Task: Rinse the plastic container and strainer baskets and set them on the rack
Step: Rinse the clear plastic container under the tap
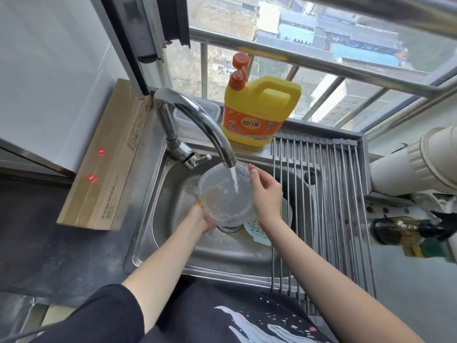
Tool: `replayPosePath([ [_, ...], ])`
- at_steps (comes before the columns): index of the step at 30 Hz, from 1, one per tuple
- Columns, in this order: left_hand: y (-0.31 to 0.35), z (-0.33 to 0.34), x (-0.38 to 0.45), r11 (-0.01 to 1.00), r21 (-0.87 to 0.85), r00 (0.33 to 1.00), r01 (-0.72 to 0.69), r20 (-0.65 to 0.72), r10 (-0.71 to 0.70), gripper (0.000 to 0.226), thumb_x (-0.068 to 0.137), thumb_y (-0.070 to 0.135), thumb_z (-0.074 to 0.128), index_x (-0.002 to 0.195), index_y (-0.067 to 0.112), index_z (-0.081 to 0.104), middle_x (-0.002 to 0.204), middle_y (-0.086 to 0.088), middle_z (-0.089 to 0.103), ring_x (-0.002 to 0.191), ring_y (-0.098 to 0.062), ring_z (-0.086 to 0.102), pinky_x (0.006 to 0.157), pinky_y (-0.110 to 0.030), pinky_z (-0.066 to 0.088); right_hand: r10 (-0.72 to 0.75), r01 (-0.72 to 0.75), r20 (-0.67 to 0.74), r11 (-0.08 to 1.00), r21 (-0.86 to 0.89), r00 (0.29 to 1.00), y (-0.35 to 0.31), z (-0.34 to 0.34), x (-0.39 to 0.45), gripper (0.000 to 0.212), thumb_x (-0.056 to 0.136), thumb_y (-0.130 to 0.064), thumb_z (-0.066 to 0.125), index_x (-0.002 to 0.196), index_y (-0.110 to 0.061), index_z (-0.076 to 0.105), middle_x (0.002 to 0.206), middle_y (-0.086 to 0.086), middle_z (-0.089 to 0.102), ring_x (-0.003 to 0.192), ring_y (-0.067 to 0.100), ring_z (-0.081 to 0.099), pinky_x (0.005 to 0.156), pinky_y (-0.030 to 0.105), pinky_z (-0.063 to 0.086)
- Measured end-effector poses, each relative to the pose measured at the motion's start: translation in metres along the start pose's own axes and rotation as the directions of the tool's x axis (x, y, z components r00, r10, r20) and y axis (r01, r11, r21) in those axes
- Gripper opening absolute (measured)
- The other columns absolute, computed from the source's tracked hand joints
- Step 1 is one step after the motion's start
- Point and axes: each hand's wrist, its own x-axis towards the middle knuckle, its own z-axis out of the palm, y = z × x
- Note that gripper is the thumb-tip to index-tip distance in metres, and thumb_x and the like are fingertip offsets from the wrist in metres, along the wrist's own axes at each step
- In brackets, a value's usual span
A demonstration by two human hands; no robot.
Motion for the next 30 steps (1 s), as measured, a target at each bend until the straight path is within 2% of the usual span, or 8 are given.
replayPosePath([
  [4, -0.006, 0.006, -0.002, 1.0, 0.003, 1.0, 0.023, 0.016, -0.023, 0.031, 0.098, 0.031, 0.044, 0.102, 0.009, 0.066, 0.11, -0.017, 0.066, 0.093, -0.034, 0.061, 0.073, -0.046, 0.05, -0.063, 0.065, 0.026, 0.995, -0.078, 0.998, 0.005, 0.0, -0.001, 0.025, 0.094, -0.029, 0.057, 0.117, -0.027, 0.067, 0.12, -0.008, 0.067, 0.122, 0.01, 0.055, 0.104, 0.036, 0.046],
  [8, -0.01, 0.002, -0.005, 0.998, -0.069, 0.998, -0.008, 0.063, 0.013, 0.037, 0.097, 0.038, 0.043, 0.111, 0.013, 0.065, 0.101, -0.015, 0.072, 0.096, -0.033, 0.063, 0.08, -0.045, 0.051, -0.121, 0.146, 0.11, 0.955, -0.258, 0.987, 0.005, 0.0, 0.0, 0.036, 0.094, -0.031, 0.055, 0.129, -0.025, 0.058, 0.127, -0.008, 0.062, 0.117, 0.003, 0.053, 0.105, 0.033, 0.043],
  [11, -0.01, -0.01, -0.016, 0.998, -0.049, 0.996, -0.048, 0.079, 0.052, 0.044, 0.093, 0.053, 0.044, 0.103, 0.016, 0.067, 0.085, -0.007, 0.076, 0.089, -0.025, 0.065, 0.069, -0.037, 0.054, -0.061, 0.136, 0.199, 0.91, -0.392, 0.978, 0.003, 0.002, 0.001, 0.048, 0.093, -0.03, 0.054, 0.14, -0.02, 0.045, 0.137, -0.001, 0.053, 0.126, 0.013, 0.047, 0.101, 0.025, 0.036],
  [15, -0.003, -0.032, -0.025, 0.996, -0.082, 0.976, -0.033, 0.213, 0.05, 0.069, 0.081, 0.07, 0.047, 0.114, 0.013, 0.066, 0.111, -0.012, 0.071, 0.095, -0.028, 0.069, 0.077, -0.041, 0.059, 0.075, 0.136, 0.317, 0.793, -0.593, 0.946, 0.009, 0.013, 0.001, 0.055, 0.096, -0.032, 0.044, 0.147, -0.015, 0.033, 0.142, 0.01, 0.048, 0.129, 0.027, 0.046, 0.102, 0.037, 0.04],
  [18, 0.006, -0.031, -0.034, 0.999, -0.036, 0.947, -0.033, 0.319, 0.043, 0.063, 0.082, 0.063, 0.052, 0.118, 0.012, 0.065, 0.114, -0.013, 0.069, 0.095, -0.027, 0.07, 0.072, -0.038, 0.06, 0.155, 0.064, 0.28, 0.765, -0.64, 0.948, 0.014, 0.017, 0.0, 0.052, 0.1, -0.035, 0.033, 0.147, -0.014, 0.031, 0.14, 0.016, 0.048, 0.124, 0.032, 0.048, 0.098, 0.041, 0.042],
  [22, 0.018, -0.018, -0.044, 0.979, 0.168, 0.934, -0.115, 0.353, 0.049, 0.04, 0.091, 0.042, 0.051, 0.105, 0.009, 0.07, 0.099, -0.009, 0.072, 0.081, -0.019, 0.072, 0.058, -0.027, 0.06, 0.339, -0.177, 0.207, 0.817, -0.549, 0.918, 0.017, 0.016, 0.009, 0.049, 0.103, -0.032, 0.025, 0.137, -0.001, 0.043, 0.134, 0.019, 0.052, 0.122, 0.035, 0.049, 0.1, 0.039, 0.04],
  [25, 0.02, -0.008, -0.052, 0.83, 0.518, 0.949, -0.206, 0.313, 0.04, 0.033, 0.09, 0.024, 0.061, 0.114, 0.002, 0.065, 0.095, -0.01, 0.072, 0.082, -0.018, 0.071, 0.069, -0.029, 0.06, 0.589, -0.513, 0.194, 0.792, -0.33, 0.785, 0.041, 0.024, 0.03, 0.055, 0.1, -0.045, 0.025, 0.128, -0.003, 0.046, 0.129, 0.011, 0.054, 0.117, 0.031, 0.053, 0.105, 0.04, 0.04],
  [30, 0.028, -0.008, -0.056, 0.618, 0.744, 0.952, -0.254, 0.307, 0.023, 0.033, 0.071, 0.003, 0.077, 0.103, 0.0, 0.07, 0.09, -0.013, 0.073, 0.082, -0.02, 0.07, 0.083, -0.03, 0.057, 0.6, -0.62, 0.245, 0.785, 0.007, 0.762, 0.044, 0.032, 0.032, 0.067, 0.091, -0.064, 0.026, 0.125, -0.014, 0.055, 0.123, 0.014, 0.061, 0.112, 0.034, 0.059, 0.104, 0.051, 0.043],
])
